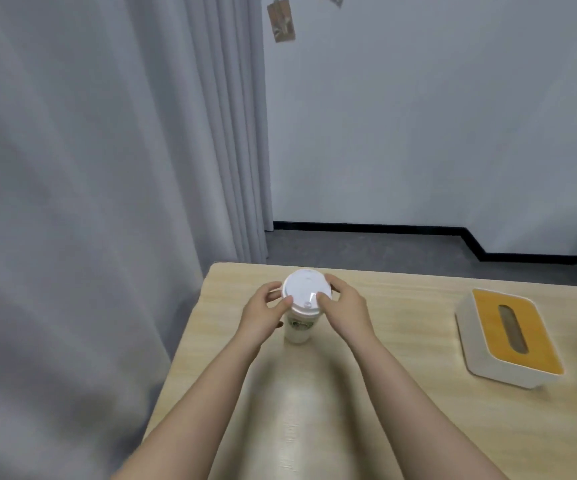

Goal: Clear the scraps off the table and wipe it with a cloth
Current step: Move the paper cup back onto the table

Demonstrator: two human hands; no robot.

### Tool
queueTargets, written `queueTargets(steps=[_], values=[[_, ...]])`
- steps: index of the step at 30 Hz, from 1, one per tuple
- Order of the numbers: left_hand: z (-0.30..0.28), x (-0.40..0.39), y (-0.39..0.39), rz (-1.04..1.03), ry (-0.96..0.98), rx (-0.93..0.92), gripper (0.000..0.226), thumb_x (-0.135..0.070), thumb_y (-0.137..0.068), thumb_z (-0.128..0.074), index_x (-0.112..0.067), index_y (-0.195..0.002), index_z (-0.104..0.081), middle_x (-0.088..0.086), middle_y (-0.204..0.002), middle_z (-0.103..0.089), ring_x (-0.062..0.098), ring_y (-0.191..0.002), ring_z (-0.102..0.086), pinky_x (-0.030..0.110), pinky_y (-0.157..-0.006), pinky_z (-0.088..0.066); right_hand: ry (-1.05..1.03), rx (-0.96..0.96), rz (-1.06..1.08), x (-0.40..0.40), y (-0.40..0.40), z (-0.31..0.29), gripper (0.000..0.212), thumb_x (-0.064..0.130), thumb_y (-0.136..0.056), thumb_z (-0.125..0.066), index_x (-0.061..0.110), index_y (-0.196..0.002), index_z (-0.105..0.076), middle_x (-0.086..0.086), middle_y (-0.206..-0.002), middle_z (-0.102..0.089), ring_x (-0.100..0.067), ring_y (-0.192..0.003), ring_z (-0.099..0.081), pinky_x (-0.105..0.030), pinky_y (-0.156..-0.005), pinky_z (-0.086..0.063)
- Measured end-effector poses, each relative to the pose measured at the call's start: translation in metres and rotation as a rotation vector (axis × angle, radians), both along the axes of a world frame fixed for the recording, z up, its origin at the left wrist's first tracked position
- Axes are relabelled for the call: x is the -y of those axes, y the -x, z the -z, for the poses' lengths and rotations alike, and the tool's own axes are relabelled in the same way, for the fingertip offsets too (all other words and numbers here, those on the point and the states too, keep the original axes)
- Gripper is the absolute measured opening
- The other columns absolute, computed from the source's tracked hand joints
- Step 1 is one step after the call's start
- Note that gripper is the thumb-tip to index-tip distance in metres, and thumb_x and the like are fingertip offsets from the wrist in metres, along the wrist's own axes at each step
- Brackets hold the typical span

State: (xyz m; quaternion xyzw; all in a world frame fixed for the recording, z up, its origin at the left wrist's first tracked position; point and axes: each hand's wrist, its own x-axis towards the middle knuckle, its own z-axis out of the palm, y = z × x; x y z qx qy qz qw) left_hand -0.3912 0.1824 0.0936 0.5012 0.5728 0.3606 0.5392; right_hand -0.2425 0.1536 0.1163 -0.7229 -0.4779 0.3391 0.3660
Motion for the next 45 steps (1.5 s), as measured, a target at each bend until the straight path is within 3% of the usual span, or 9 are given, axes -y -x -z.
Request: queueTargets(steps=[4,8,14,19,24,34,40,41,45], values=[[0.001,-0.045,0.057,-0.056,-0.004,0.03,0.03,-0.018,-0.089,-0.061,-0.018,-0.119,-0.056,-0.001,-0.122,-0.061,0.018,-0.11,-0.059,0.022,-0.065,-0.048,-0.006,-0.046,-0.039,-0.056,0.054,0.001,0.048,0.017,-0.085,-0.057,0.019,-0.133,-0.05,0.001,-0.131,-0.056,-0.017,-0.12,-0.05,-0.027,-0.095,-0.04],[0.0,-0.091,0.097,-0.102,-0.009,0.041,0.026,-0.017,-0.089,-0.062,-0.023,-0.114,-0.058,0.002,-0.118,-0.062,0.018,-0.109,-0.059,0.022,-0.068,-0.047,-0.011,-0.049,-0.093,-0.111,0.094,-0.001,0.038,0.016,-0.084,-0.058,0.017,-0.122,-0.057,0.001,-0.116,-0.062,-0.017,-0.107,-0.056,-0.025,-0.082,-0.043],[0.008,-0.151,0.122,-0.145,0.015,0.081,0.025,-0.013,-0.092,-0.056,-0.021,-0.116,-0.059,0.0,-0.109,-0.062,0.016,-0.1,-0.057,0.021,-0.066,-0.046,-0.004,-0.102,-0.09,-0.176,0.127,0.008,0.038,0.013,-0.082,-0.057,0.017,-0.119,-0.058,-0.002,-0.117,-0.062,-0.021,-0.102,-0.06,-0.042,-0.087,-0.053],[0.023,-0.184,0.128,-0.224,0.038,0.133,0.032,-0.009,-0.092,-0.054,-0.013,-0.123,-0.056,0.002,-0.113,-0.062,0.016,-0.096,-0.057,0.021,-0.063,-0.047,0.009,-0.067,-0.109,-0.213,0.14,0.019,0.037,0.013,-0.085,-0.058,0.013,-0.122,-0.057,-0.003,-0.118,-0.061,-0.021,-0.107,-0.057,-0.036,-0.09,-0.049],[0.035,-0.2,0.126,-0.337,0.052,0.15,0.031,-0.009,-0.09,-0.055,-0.014,-0.121,-0.057,0.005,-0.12,-0.061,0.016,-0.098,-0.058,0.026,-0.068,-0.053,0.026,-0.028,-0.136,-0.232,0.144,0.028,0.036,0.013,-0.086,-0.058,0.012,-0.121,-0.058,-0.004,-0.118,-0.062,-0.018,-0.107,-0.056,-0.021,-0.081,-0.04],[0.039,-0.204,0.125,-0.369,0.073,0.184,0.024,-0.007,-0.091,-0.051,-0.023,-0.108,-0.058,-0.004,-0.1,-0.061,0.015,-0.091,-0.057,0.028,-0.066,-0.048,0.05,-0.022,-0.163,-0.241,0.147,0.037,0.035,0.015,-0.086,-0.055,0.016,-0.122,-0.057,-0.004,-0.116,-0.062,-0.018,-0.1,-0.054,-0.042,-0.088,-0.052],[0.036,-0.205,0.127,-0.372,0.082,0.167,0.026,-0.006,-0.091,-0.046,-0.026,-0.097,-0.061,-0.011,-0.087,-0.06,0.014,-0.084,-0.053,0.03,-0.067,-0.044,0.07,-0.016,-0.193,-0.241,0.152,0.037,0.04,0.021,-0.087,-0.056,0.019,-0.128,-0.053,-0.004,-0.122,-0.06,-0.023,-0.108,-0.056,-0.043,-0.088,-0.052],[0.035,-0.204,0.127,-0.362,0.09,0.17,0.026,-0.006,-0.091,-0.045,-0.027,-0.098,-0.06,-0.008,-0.092,-0.06,0.014,-0.086,-0.053,0.03,-0.067,-0.043,0.072,-0.015,-0.193,-0.241,0.152,0.037,0.041,0.021,-0.088,-0.056,0.019,-0.128,-0.052,-0.004,-0.123,-0.06,-0.024,-0.109,-0.056,-0.043,-0.089,-0.052],[0.033,-0.202,0.127,-0.346,0.133,0.165,0.045,-0.01,-0.094,-0.045,-0.017,-0.139,-0.041,0.001,-0.126,-0.051,0.013,-0.097,-0.048,0.03,-0.074,-0.046,0.087,-0.005,-0.211,-0.24,0.151,0.039,0.044,0.026,-0.09,-0.054,0.02,-0.134,-0.047,-0.006,-0.128,-0.057,-0.024,-0.115,-0.052,-0.043,-0.091,-0.05]])
